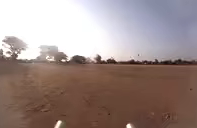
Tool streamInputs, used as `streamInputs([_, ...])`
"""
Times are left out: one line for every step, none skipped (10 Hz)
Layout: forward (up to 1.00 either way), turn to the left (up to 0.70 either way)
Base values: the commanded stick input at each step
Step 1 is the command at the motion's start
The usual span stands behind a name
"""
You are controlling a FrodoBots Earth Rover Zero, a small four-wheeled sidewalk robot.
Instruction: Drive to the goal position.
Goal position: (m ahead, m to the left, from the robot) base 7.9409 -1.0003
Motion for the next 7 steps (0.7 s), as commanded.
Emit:
streamInputs([0.70,0.00])
streamInputs([0.70,0.00])
streamInputs([0.70,0.00])
streamInputs([0.70,0.00])
streamInputs([0.70,0.00])
streamInputs([0.70,0.00])
streamInputs([0.70,0.00])
